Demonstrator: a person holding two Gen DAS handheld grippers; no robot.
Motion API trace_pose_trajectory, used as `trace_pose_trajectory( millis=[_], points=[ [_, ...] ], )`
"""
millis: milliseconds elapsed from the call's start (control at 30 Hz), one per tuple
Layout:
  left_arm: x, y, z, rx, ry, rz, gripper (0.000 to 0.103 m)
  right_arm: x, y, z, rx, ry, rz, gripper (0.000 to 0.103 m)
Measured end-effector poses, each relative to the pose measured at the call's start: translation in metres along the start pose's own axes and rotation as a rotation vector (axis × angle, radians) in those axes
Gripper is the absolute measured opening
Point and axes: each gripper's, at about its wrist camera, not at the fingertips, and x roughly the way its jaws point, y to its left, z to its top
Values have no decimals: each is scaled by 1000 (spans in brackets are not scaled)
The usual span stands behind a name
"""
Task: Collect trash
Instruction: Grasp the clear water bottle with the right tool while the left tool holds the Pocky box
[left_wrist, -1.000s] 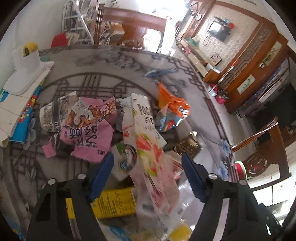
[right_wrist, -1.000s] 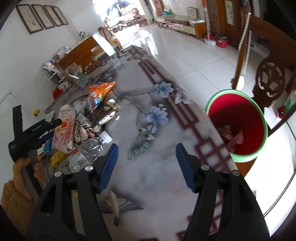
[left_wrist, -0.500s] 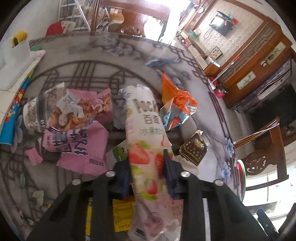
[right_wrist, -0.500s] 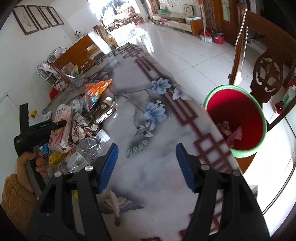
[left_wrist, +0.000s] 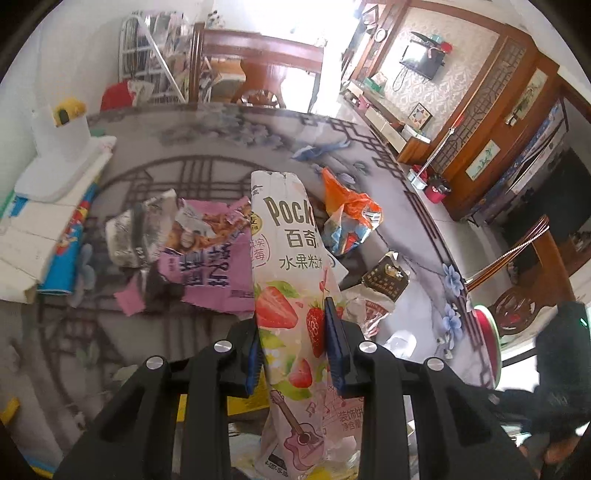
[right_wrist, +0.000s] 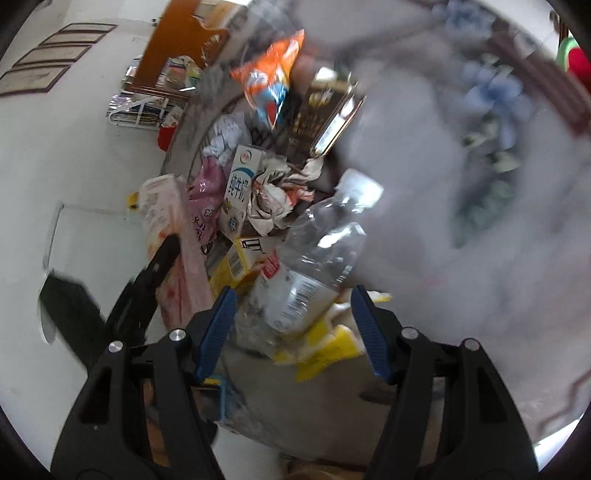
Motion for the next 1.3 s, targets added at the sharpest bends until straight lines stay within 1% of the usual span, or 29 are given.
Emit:
trace_pose_trajectory(
  millis=[100, 167, 267, 333, 433, 500, 667, 833, 867, 933, 967, 1067, 1200, 1300],
  points=[
    [-9, 6, -2, -4, -31, 13, 27, 18, 7, 7, 42, 32, -2, 63],
    [-10, 11, -3, -18, -33, 11, 27, 32, 12, 10, 71, 78, 15, 63],
    [-7, 17, -4, -37, -25, 11, 27, 44, 18, 14, 56, 94, -41, 63],
    [-5, 21, -4, -52, -23, 14, 27, 53, 19, 14, 70, 107, -65, 70],
    [-4, 26, -4, -66, -23, 15, 27, 64, 21, 15, 60, 119, -101, 73],
    [-4, 29, -4, -76, -25, 13, 27, 70, 20, 16, 60, 130, -125, 73],
    [-3, 34, -6, -95, -27, 8, 27, 75, 14, 16, 82, 146, -126, 75],
    [-2, 38, -8, -111, -22, 2, 27, 74, 17, 15, 60, 134, -136, 74],
    [-2, 38, -8, -111, -21, 0, 27, 73, 19, 14, 50, 127, -129, 73],
    [-2, 37, -9, -105, -20, -4, 27, 74, 22, 14, 30, 126, -116, 61],
    [-2, 36, -9, -104, -19, -6, 27, 75, 24, 14, 21, 130, -105, 59],
    [-3, 36, -9, -105, -20, -5, 27, 73, 27, 13, 4, 133, -72, 43],
    [-6, 37, -9, -110, -28, -3, 27, 59, 40, 13, -78, 91, -64, 38],
    [-9, 38, -9, -112, -35, -4, 27, 44, 46, 15, -144, 55, -80, 37]
  ],
)
